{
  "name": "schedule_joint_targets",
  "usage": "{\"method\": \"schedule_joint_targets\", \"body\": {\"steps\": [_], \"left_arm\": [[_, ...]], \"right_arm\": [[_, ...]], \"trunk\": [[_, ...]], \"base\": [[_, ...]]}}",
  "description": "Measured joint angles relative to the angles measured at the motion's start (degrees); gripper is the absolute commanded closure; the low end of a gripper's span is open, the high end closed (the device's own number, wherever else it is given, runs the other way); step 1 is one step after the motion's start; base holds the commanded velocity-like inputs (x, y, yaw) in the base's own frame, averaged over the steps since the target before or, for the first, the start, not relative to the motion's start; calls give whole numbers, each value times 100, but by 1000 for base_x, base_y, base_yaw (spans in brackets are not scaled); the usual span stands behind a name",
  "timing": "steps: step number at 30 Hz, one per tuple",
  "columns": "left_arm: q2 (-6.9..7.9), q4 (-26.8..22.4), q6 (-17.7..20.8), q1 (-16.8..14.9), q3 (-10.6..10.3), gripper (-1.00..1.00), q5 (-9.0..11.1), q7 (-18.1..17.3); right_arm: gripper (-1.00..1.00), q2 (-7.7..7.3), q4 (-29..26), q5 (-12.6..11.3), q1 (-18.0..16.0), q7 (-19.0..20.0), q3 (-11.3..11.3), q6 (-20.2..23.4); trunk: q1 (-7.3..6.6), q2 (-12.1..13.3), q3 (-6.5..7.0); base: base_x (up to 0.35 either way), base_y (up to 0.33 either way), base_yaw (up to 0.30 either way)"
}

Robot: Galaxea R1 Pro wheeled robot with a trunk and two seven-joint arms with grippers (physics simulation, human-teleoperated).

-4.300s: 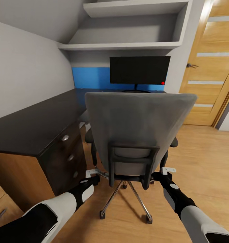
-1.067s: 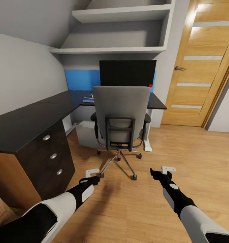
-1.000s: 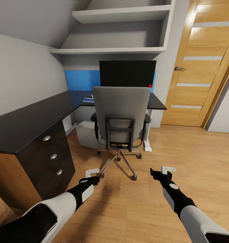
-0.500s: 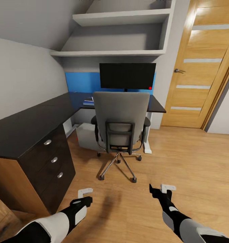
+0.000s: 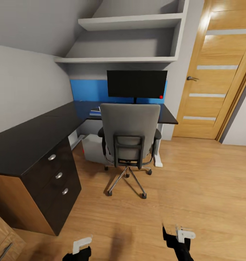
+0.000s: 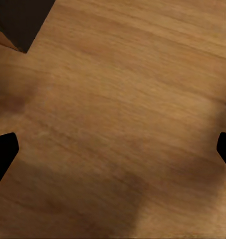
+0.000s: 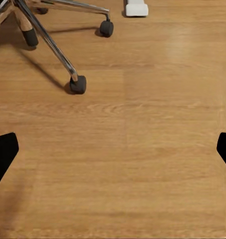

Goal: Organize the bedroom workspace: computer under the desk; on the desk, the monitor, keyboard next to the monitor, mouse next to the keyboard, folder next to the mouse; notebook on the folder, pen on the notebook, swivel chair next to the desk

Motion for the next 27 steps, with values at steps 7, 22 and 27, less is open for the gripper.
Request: {"method": "schedule_joint_targets", "body": {"steps": [7, 22, 27], "left_arm": [[99, 0, -269, 554, -4, -100, 1, 1], [283, -8, 931, 805, -30, -100, -42, -62], [284, -10, 1124, 809, -30, -100, -43, -102]], "right_arm": [[-100, 0, 3, 1, 676, -11, -1, 1], [-100, 0, 2, 0, 843, -11, 7, 2], [-100, 0, 2, 1, 844, -12, 8, 1]], "trunk": [[-154, 281, 126], [-483, 882, 396], [-593, 1083, 486]], "base": [[0, 0, 0], [0, 0, 0], [0, 0, 0]]}}
